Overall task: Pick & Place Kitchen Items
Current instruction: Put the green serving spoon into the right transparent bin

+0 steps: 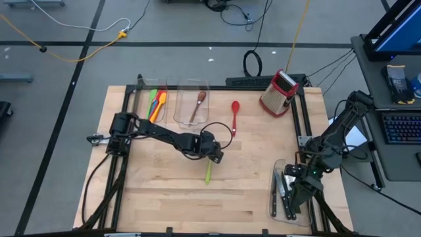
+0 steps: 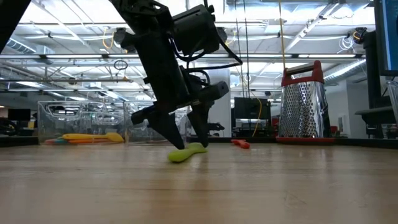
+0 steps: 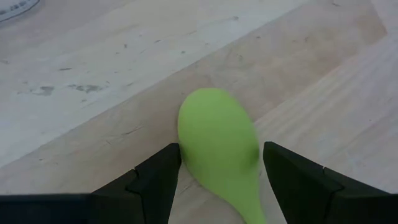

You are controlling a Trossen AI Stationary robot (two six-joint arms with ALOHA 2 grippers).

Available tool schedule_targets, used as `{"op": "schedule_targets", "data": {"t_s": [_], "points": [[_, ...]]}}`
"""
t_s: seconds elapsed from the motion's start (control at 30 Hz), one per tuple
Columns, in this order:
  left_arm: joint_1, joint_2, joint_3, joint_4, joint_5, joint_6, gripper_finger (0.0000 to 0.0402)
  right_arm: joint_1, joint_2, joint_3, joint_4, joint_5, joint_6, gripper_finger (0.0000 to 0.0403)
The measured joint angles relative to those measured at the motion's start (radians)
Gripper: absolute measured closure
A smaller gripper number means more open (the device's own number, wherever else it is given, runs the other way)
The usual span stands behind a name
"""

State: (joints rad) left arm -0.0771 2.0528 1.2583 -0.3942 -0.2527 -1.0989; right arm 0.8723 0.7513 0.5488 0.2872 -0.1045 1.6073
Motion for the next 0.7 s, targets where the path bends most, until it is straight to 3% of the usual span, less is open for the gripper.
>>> {"op": "schedule_targets", "data": {"t_s": [0.27,0.7], "points": [[-0.022,0.017,-0.001,-0.005,-0.04,0.048,0.016,-0.001,0.0,0.0,0.0,0.03,-0.025,0.0307],[-0.164,0.049,-0.003,-0.01,-0.142,-0.092,0.0161,-0.031,0.0,0.0,0.001,0.026,-0.006,0.0307]]}}
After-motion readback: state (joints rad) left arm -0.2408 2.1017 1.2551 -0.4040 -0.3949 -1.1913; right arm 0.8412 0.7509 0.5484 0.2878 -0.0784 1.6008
